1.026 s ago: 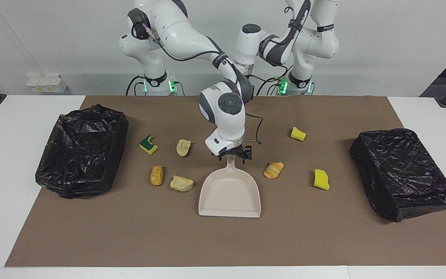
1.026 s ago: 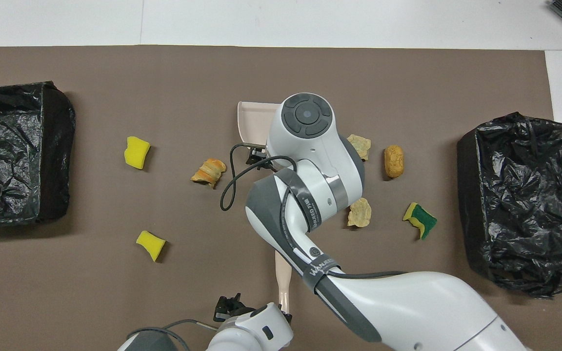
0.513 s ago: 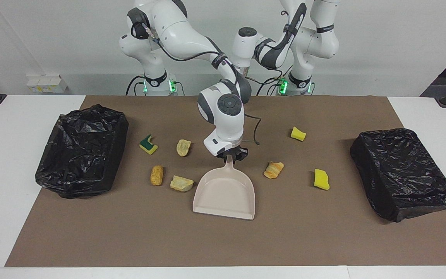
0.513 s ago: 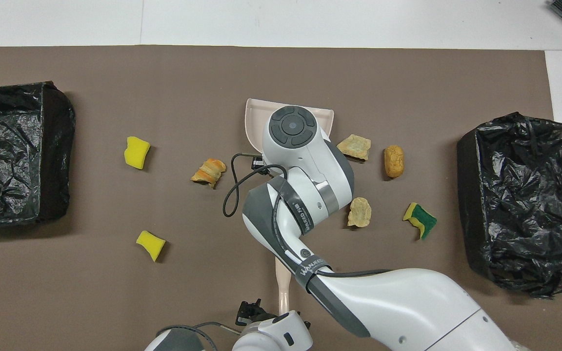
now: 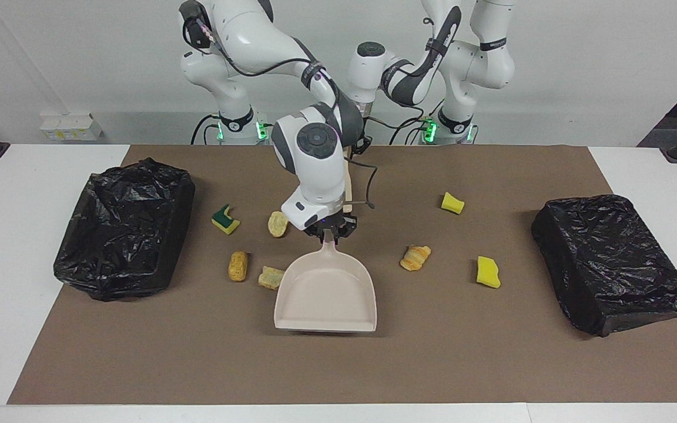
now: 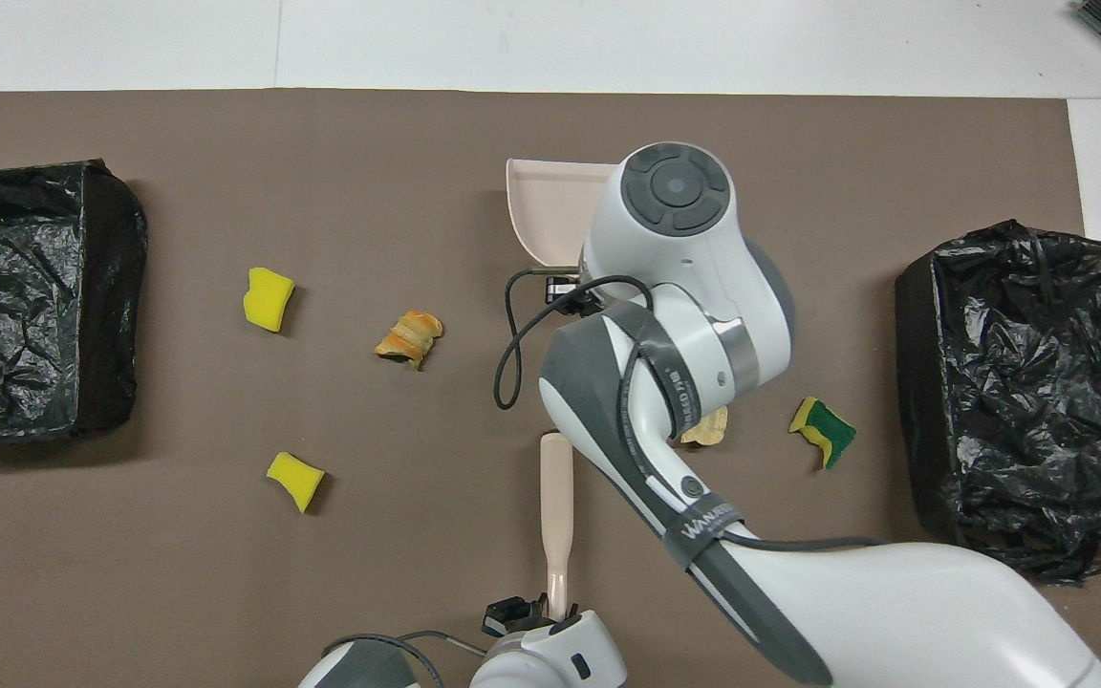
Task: Sweep and dump trash in bin
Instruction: 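Lift the dustpan with the right gripper while the left gripper grasps the brush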
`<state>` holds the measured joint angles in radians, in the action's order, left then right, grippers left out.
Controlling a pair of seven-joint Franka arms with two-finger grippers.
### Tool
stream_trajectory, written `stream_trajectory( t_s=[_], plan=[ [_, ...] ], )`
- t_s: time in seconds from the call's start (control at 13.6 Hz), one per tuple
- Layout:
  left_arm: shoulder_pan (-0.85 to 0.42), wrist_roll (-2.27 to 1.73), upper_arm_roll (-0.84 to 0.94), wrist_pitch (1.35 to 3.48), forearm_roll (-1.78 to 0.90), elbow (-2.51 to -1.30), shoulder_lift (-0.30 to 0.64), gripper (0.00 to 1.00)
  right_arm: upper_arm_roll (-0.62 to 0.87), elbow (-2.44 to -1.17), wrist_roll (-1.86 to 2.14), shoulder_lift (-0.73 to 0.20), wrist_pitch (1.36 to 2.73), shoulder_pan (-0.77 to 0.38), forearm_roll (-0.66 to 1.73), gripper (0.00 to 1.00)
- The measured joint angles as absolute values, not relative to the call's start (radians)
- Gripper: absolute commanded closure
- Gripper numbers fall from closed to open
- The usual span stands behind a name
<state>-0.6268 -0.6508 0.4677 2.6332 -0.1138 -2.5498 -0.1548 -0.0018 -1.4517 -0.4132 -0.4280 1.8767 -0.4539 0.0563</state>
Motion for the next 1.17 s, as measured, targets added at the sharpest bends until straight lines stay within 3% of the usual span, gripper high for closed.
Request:
stream_trajectory(
  t_s=[0.29,0.59,0.88,1.17],
  plan=[
    [-0.628,-0.654,0.466,2.614,-0.114,-2.544,-0.146,1.0,-0.007,-1.452,0.055,-0.322,1.753,-0.316,0.064,1.0],
    [-0.585,-0.665,0.448,2.416,-0.114,-2.479,-0.18,1.0,-0.014,-1.426,0.585,-0.3,1.602,-0.162,0.036,1.0],
    [-0.366,-0.639,0.439,2.136,-0.111,-2.316,-0.231,1.0,-0.005,-1.458,0.935,-0.274,1.579,-0.198,-0.074,1.0],
    [-0.135,-0.478,0.434,2.019,-0.091,-2.21,-0.231,1.0,-0.003,-1.638,1.125,-0.211,1.735,-0.236,-0.105,1.0]
  ],
)
